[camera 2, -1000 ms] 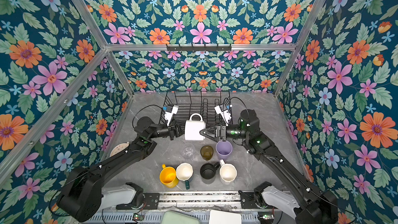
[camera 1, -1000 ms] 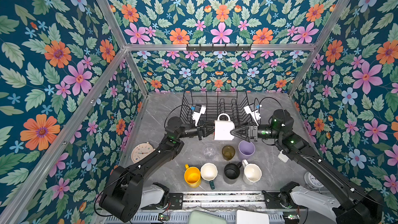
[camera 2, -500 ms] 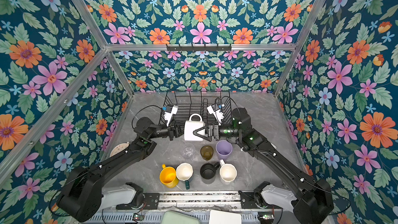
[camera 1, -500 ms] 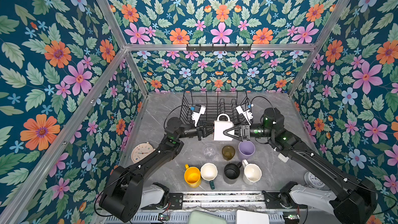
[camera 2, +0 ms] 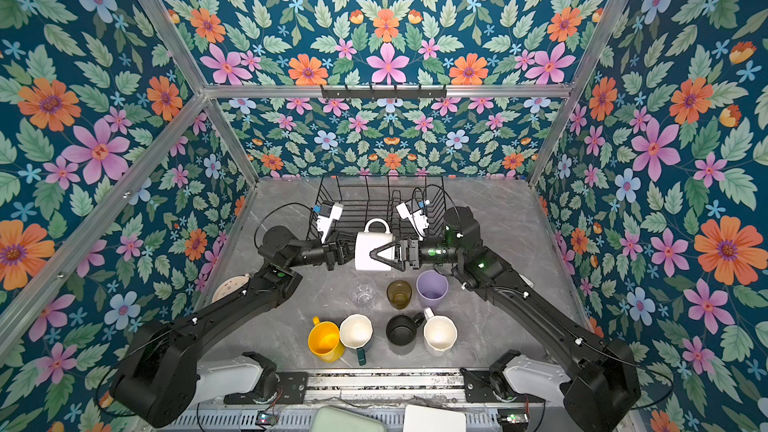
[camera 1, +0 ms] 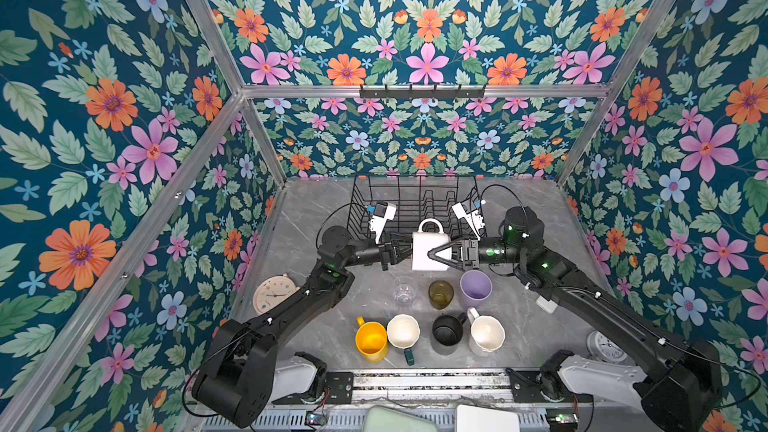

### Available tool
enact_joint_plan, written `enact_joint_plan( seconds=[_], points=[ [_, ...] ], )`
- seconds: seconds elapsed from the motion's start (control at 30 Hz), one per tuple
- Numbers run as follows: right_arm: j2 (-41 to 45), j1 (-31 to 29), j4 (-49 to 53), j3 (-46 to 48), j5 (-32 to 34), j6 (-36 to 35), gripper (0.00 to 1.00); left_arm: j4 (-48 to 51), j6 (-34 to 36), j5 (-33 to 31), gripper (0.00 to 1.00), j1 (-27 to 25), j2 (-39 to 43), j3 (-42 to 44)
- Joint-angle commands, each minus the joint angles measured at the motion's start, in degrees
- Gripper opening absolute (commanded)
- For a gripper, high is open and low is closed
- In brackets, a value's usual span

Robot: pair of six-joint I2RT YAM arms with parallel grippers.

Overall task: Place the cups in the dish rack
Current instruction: 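Grasp the mug body with the right gripper beside the left gripper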

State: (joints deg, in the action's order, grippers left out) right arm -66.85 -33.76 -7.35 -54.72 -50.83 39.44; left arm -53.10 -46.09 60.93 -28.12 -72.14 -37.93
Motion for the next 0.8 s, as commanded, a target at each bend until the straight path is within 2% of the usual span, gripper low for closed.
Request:
enact_joint_plan(
  seconds=[0.0, 0.23, 0.37, 0.47, 0.63, 0.7, 0.77],
  points=[
    [-0.45, -0.14, -1.08, -0.02, 2.25, -0.24, 0.89, -4.99, -1.08, 0.51, 0.0, -0.03, -0.02, -0.7],
    [-0.38, -0.21, -0.47, 0.29, 3.96, -0.42, 0.64, -4.6, -1.17, 0.08, 0.0, 0.08, -0.11, -1.0],
    [0.28, -0.24, 0.02, 0.92, 5.11, -0.5, 0.55, -4.12, -1.17, 0.07, 0.0, 0.17, -0.11, -1.17],
    [0.79, -0.23, 0.55, 1.19, 5.45, -0.8, 0.52, -3.86, -1.18, -0.02, 0.0, 0.47, 0.15, -1.09],
    [1.85, -0.18, 2.68, 1.04, 6.43, -1.91, 0.53, -3.63, -1.21, 0.51, 0.0, 0.63, 0.59, -1.18],
    [2.04, -0.22, 3.37, 0.89, 6.49, -2.22, 0.65, -3.5, -1.25, 0.77, 0.0, 0.69, 0.6, -1.25],
    [2.17, -0.19, 3.83, 0.75, 6.45, -2.41, 0.84, -3.35, -1.2, 0.86, 0.0, 0.76, 0.68, -1.22]
  ],
)
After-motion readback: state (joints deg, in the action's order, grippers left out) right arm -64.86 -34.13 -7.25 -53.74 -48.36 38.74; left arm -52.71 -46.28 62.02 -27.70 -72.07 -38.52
